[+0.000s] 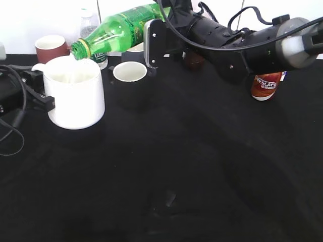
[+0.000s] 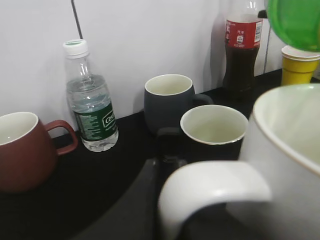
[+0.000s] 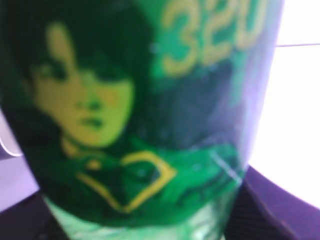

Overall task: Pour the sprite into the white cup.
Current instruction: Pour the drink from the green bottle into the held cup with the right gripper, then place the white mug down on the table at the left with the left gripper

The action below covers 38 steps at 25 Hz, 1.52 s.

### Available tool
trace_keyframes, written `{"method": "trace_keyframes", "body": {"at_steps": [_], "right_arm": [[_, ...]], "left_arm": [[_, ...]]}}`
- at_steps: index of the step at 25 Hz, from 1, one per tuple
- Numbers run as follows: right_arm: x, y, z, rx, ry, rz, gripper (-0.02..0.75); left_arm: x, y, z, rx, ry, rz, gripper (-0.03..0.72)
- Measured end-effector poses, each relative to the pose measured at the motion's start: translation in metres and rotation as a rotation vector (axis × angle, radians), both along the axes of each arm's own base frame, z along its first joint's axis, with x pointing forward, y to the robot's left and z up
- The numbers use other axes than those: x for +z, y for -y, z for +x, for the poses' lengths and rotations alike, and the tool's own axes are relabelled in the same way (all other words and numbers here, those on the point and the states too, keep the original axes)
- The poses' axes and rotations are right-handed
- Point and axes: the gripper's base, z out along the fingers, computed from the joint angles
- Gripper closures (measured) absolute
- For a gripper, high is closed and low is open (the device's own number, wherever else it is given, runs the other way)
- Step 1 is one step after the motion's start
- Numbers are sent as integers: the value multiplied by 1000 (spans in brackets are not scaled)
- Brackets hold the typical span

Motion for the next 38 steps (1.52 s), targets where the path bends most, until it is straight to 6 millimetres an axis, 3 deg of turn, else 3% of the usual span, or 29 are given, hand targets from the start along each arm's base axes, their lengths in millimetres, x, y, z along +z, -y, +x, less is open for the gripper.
{"method": "trace_keyframes", "body": {"at_steps": [27,34,38], "right_arm": [[12,0,1,-8,59,8,269],[12,0,1,24,-150,283,269],[11,0,1,63,-461,673,271]], "left_arm": [[-2,-1,1,14,-12,0,631],[9,-4,3,55,87,-84,631],[12,-10,6,139,104,-137,630]]}}
